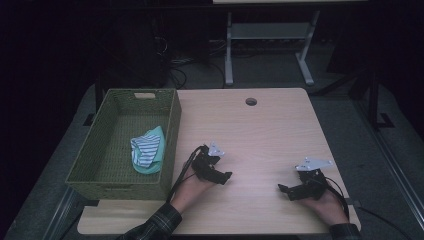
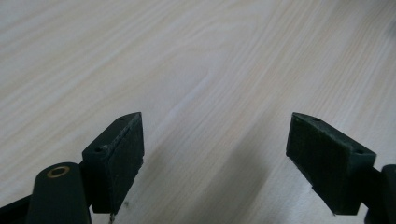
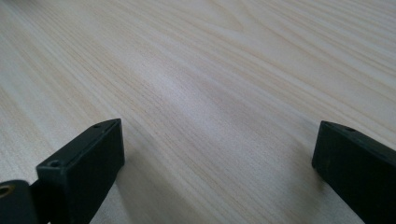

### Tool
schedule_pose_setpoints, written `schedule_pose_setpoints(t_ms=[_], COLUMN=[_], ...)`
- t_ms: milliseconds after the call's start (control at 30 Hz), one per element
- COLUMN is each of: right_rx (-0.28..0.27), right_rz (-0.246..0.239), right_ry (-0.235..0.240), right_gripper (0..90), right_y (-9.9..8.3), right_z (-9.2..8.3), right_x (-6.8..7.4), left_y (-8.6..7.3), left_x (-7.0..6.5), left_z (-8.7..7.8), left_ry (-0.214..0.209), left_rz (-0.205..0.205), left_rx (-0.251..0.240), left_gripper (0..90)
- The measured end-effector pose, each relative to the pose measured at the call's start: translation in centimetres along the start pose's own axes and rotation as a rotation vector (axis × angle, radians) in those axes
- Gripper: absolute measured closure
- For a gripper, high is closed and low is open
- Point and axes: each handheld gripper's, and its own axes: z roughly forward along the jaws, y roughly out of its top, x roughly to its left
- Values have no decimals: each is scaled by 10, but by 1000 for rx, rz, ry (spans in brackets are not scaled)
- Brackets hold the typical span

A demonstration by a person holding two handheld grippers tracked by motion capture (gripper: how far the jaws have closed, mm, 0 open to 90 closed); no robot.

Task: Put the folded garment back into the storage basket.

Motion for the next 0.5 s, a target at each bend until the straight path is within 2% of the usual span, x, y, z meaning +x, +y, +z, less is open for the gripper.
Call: schedule_pose_setpoints(t_ms=[67, 233, 467, 500], right_rx=[1, -2, -4, -4], right_rz=[4, -2, -7, -6], right_ry=[0, -1, -1, -1], right_gripper=[20, 20, 20, 20], right_y=[0, 0, 0, 0], right_z=[0, 0, 0, 0], right_x=[0, 0, -1, 0], left_y=[-2, -4, -8, -10], left_x=[0, -4, -5, -5], left_z=[3, 6, 7, 7], left_ry=[0, 23, 23, 16], left_rz=[5, 34, 29, 33], left_rx=[23, 29, -3, -25], left_gripper=[183, 174, 152, 147])
